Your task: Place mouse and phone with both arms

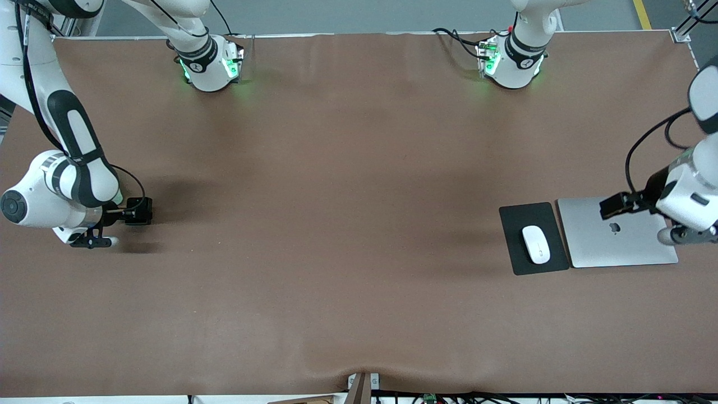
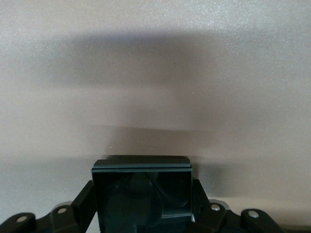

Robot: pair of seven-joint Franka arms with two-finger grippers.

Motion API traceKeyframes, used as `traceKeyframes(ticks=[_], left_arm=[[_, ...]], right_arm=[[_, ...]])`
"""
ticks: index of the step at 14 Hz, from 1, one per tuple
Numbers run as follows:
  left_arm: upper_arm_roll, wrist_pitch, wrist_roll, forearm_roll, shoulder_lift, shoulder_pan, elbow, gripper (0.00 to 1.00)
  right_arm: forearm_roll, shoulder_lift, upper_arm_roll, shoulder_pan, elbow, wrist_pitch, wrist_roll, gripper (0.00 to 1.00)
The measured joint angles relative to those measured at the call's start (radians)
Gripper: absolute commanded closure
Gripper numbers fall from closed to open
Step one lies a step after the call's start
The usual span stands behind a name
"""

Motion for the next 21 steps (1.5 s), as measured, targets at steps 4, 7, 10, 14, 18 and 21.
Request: traceKeyframes(ticks=[4,7,10,14,18,21], left_arm=[[0.000,-0.097,0.027,-0.059,-0.105,0.000,0.000,0.00],[0.011,-0.129,0.038,-0.085,-0.184,-0.008,-0.044,0.00],[0.065,-0.131,0.045,-0.087,-0.271,-0.047,-0.122,0.00],[0.091,-0.145,0.047,-0.088,-0.319,-0.086,-0.162,0.00],[0.098,-0.147,0.057,-0.096,-0.319,-0.086,-0.176,0.00],[0.100,-0.147,0.062,-0.100,-0.317,-0.086,-0.180,0.00]], right_arm=[[0.000,0.001,0.005,-0.001,0.002,0.001,0.000,0.00],[-0.001,-0.045,0.020,0.040,0.023,0.002,-0.001,0.00],[-0.001,-0.161,0.023,0.111,0.037,-0.096,0.043,0.00],[-0.033,-0.335,0.027,0.183,0.096,-0.358,0.174,0.00],[-0.037,-0.456,0.031,0.210,0.232,-0.557,0.215,0.00],[-0.037,-0.473,0.032,0.219,0.378,-0.662,0.216,0.00]])
